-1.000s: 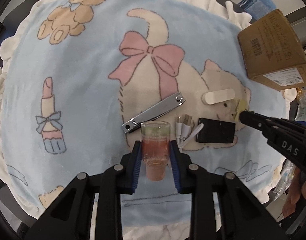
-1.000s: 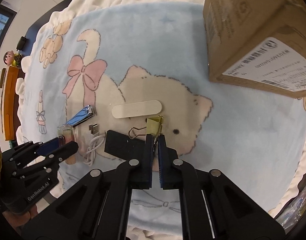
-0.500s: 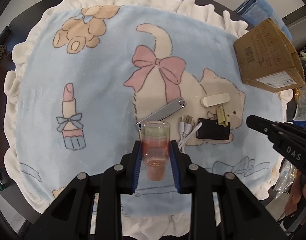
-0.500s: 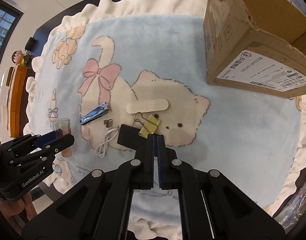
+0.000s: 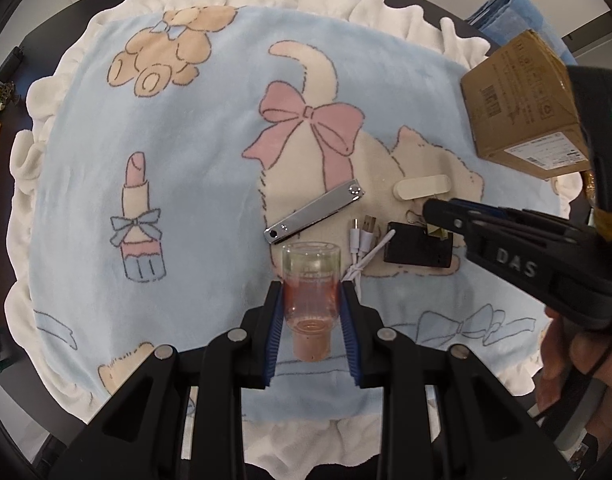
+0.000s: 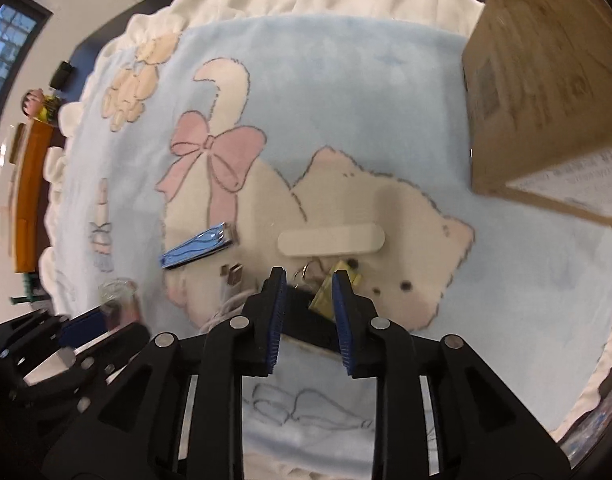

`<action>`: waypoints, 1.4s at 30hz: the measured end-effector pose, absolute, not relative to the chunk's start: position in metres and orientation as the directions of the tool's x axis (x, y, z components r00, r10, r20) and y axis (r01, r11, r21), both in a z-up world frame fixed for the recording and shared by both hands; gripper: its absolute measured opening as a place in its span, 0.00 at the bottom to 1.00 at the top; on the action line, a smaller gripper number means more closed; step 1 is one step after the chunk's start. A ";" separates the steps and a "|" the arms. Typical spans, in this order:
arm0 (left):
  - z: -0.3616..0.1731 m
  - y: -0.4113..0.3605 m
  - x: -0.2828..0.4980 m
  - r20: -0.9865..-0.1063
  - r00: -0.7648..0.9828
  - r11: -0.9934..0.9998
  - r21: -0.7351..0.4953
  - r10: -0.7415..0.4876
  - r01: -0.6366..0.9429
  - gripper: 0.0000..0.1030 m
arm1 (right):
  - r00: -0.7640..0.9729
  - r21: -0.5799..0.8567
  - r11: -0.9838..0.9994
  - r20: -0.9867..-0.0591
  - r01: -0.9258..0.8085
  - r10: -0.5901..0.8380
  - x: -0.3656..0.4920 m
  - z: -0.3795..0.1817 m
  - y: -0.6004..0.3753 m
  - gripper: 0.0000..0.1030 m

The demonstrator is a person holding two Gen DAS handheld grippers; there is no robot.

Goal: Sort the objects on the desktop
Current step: 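Lift both held items and carry them over the cardboard box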

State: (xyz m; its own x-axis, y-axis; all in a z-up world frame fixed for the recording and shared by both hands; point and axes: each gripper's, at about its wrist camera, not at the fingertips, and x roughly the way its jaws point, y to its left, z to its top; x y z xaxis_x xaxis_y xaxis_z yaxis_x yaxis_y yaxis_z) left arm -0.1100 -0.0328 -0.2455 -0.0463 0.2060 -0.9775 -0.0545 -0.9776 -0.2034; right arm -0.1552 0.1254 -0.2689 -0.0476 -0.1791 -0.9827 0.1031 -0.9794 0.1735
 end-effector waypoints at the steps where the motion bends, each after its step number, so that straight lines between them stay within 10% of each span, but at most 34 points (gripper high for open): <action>1: -0.246 -0.033 -0.110 -0.977 -0.046 -0.977 -0.204 0.207 -0.053 0.27 | -0.044 0.169 -0.980 -0.984 0.108 -0.174 -0.157 -0.270 0.124 0.24; 12: -0.249 -0.039 -0.120 -0.978 -0.044 -0.978 -0.204 0.206 -0.036 0.27 | -0.042 0.131 -0.984 -0.990 0.124 -0.137 -0.166 -0.267 0.115 0.01; 42: -0.198 0.019 -0.121 -0.970 -0.109 -0.971 -0.203 0.217 -0.127 0.26 | -0.200 0.220 -0.976 -0.955 0.008 -0.217 -0.120 -0.171 0.187 0.01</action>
